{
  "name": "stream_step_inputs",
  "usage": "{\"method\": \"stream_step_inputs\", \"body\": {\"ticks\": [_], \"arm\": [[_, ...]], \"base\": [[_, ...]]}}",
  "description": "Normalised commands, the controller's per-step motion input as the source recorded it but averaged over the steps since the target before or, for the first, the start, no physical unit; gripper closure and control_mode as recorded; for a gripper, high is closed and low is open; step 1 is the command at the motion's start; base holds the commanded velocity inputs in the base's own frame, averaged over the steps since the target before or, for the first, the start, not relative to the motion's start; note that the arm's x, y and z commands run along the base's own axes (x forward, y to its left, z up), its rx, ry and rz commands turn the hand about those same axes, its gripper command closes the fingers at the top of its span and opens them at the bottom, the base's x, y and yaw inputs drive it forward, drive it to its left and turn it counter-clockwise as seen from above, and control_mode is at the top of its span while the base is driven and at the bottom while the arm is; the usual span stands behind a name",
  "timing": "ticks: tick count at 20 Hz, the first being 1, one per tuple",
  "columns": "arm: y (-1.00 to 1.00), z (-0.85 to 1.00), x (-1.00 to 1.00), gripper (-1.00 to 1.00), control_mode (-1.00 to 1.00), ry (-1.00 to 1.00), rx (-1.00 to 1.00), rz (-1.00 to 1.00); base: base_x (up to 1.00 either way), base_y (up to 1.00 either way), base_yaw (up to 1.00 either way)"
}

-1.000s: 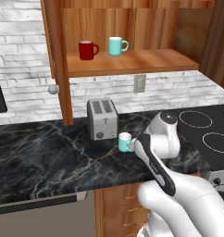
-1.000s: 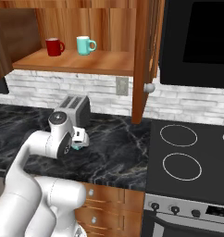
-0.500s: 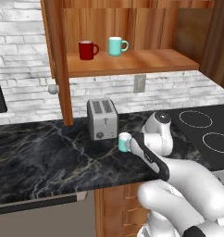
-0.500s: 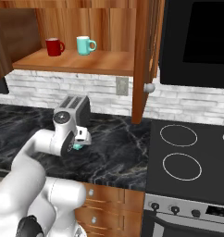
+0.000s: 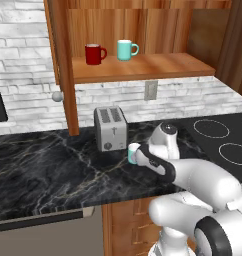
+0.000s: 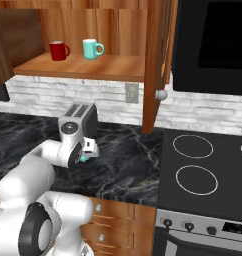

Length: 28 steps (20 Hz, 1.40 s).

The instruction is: Pick the mug on the counter and place it in the cabinet with the handle facing the right, like the mugs already inside.

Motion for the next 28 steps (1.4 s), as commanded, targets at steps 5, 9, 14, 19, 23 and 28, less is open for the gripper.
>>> {"method": "stream_step_inputs", "body": {"ticks": [5, 9, 14, 19, 23, 28], "arm": [[0.01, -0.28, 0.05, -1.00, -1.00, 0.00, 0.00, 0.00], [0.00, -0.18, 0.09, -1.00, -1.00, 0.00, 0.00, 0.00], [0.00, -0.12, 0.17, -1.00, -1.00, 0.00, 0.00, 0.00], [0.00, -0.03, 0.08, -1.00, -1.00, 0.00, 0.00, 0.00], [0.00, 0.00, 0.01, -1.00, -1.00, -0.04, 0.00, 0.00], [0.00, -0.09, 0.00, -1.00, -1.00, -0.05, 0.00, 0.04]], "base": [[0.00, 0.00, 0.00], [0.00, 0.00, 0.00], [0.00, 0.00, 0.00], [0.00, 0.00, 0.00], [0.00, 0.00, 0.00], [0.00, 0.00, 0.00]]}}
